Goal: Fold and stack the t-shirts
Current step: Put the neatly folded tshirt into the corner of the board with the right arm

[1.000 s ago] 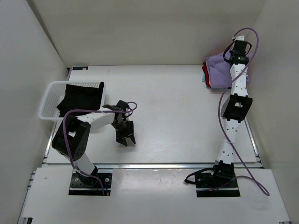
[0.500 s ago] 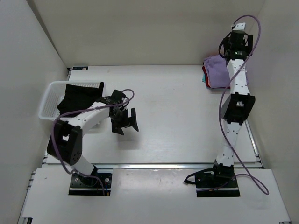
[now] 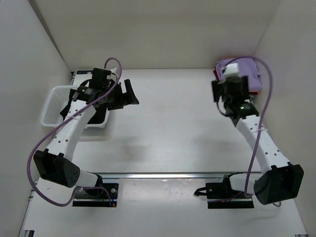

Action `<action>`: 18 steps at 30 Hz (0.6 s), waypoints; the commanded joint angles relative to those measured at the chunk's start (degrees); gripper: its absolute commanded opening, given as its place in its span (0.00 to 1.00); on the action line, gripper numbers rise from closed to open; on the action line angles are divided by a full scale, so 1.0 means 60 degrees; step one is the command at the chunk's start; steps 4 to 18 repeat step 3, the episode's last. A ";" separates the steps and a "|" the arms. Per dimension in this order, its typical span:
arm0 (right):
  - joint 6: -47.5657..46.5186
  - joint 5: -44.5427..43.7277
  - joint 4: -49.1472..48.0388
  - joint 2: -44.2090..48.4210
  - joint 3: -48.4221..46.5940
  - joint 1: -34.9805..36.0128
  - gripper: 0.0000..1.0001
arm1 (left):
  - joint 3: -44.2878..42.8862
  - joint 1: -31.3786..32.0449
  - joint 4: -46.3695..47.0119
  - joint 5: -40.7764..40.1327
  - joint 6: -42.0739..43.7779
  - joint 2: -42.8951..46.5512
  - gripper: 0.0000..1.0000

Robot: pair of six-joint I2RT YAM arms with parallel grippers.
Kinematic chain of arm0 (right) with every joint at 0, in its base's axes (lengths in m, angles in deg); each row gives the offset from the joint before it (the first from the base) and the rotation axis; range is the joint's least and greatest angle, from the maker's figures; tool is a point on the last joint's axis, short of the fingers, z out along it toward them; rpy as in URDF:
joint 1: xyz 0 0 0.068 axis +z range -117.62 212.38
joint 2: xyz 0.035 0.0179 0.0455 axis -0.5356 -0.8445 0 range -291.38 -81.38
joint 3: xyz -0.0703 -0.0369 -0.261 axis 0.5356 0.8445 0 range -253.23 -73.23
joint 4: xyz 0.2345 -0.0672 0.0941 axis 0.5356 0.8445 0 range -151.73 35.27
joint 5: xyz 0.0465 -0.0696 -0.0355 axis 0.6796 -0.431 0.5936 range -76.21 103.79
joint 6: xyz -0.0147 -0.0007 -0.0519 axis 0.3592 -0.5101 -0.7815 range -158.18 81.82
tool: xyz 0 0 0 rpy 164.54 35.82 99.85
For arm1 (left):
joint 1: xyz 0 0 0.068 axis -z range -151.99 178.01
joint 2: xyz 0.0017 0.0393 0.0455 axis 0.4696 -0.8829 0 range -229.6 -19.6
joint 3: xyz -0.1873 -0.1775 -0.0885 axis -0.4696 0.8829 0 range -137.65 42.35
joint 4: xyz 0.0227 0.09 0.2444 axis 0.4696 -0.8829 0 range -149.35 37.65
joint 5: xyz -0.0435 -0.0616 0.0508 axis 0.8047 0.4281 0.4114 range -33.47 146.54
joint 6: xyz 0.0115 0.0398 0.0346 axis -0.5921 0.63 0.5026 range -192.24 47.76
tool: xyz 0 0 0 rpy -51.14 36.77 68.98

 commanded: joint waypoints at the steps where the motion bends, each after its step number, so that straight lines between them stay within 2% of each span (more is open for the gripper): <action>1: -0.0396 -0.0495 0.0305 0.1023 0.1469 0.1179 0.95 | -0.0659 0.0046 -0.0714 -0.0784 0.0727 0.0056 0.99; 3: 0.0420 -0.0294 0.0729 0.1772 0.1866 0.0993 0.95 | -0.0953 0.0003 -0.1123 -0.0990 0.0947 -0.0032 0.99; 18: 0.0420 -0.0294 0.0729 0.1772 0.1866 0.0993 0.95 | -0.0953 0.0003 -0.1123 -0.0990 0.0947 -0.0032 0.99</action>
